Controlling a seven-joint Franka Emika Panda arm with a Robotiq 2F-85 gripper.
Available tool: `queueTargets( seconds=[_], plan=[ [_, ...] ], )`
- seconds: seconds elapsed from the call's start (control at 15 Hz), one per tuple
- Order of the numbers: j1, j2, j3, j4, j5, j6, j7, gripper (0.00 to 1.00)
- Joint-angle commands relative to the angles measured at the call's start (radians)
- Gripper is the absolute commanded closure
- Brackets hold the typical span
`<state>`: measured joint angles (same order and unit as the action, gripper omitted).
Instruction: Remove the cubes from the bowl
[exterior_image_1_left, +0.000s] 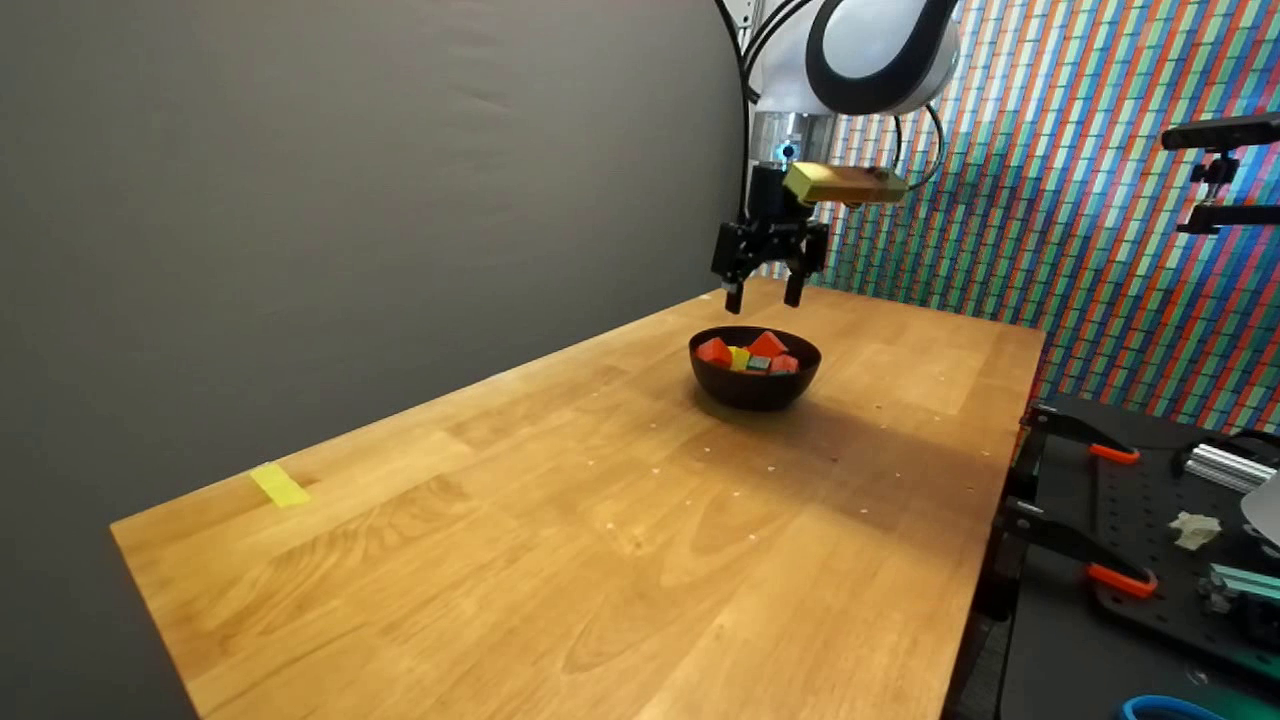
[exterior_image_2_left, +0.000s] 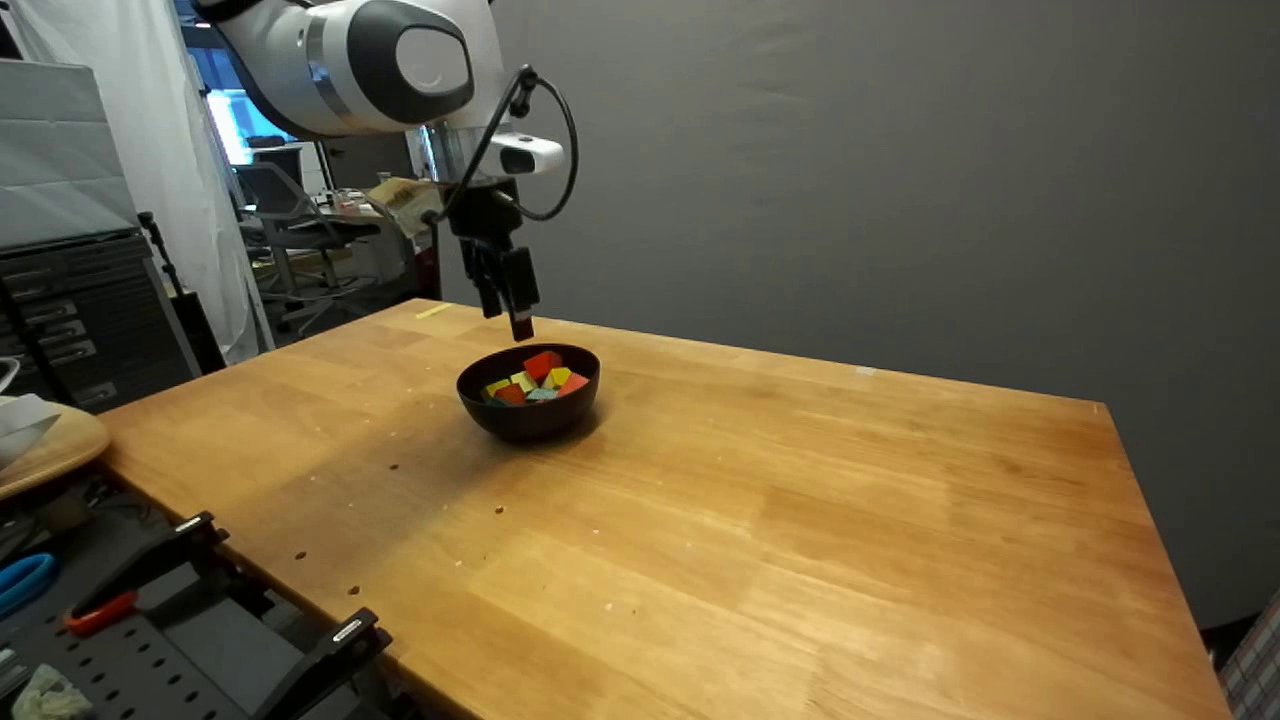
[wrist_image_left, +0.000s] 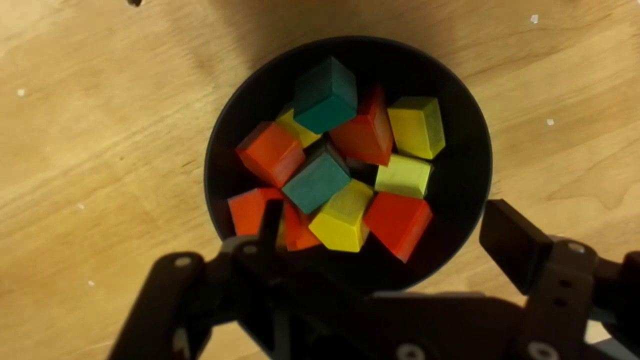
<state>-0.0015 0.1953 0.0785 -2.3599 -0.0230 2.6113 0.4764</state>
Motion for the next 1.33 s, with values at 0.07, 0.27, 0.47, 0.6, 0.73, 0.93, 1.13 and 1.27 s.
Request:
queueTargets(
  seconds=[0.07,0.27,0.47,0.6,0.73,0.93,1.13,1.27],
  plan=[
    [0.049,0.102,-0.043,0.015,0.073,0.128,0.015,0.00],
    [0.101,0.137,-0.087,0.002,0.050,0.236,0.056,0.00],
    [0.153,0.171,-0.136,0.005,0.052,0.299,0.081,0.00],
    [0.188,0.191,-0.171,0.010,0.051,0.329,0.098,0.00],
    [0.223,0.212,-0.212,0.014,0.044,0.345,0.116,0.00],
    [0.247,0.236,-0.241,0.020,0.059,0.340,0.123,0.27],
    [0.244,0.240,-0.234,0.025,0.079,0.331,0.127,0.47],
    [0.234,0.234,-0.220,0.026,0.096,0.322,0.129,0.62]
  ],
)
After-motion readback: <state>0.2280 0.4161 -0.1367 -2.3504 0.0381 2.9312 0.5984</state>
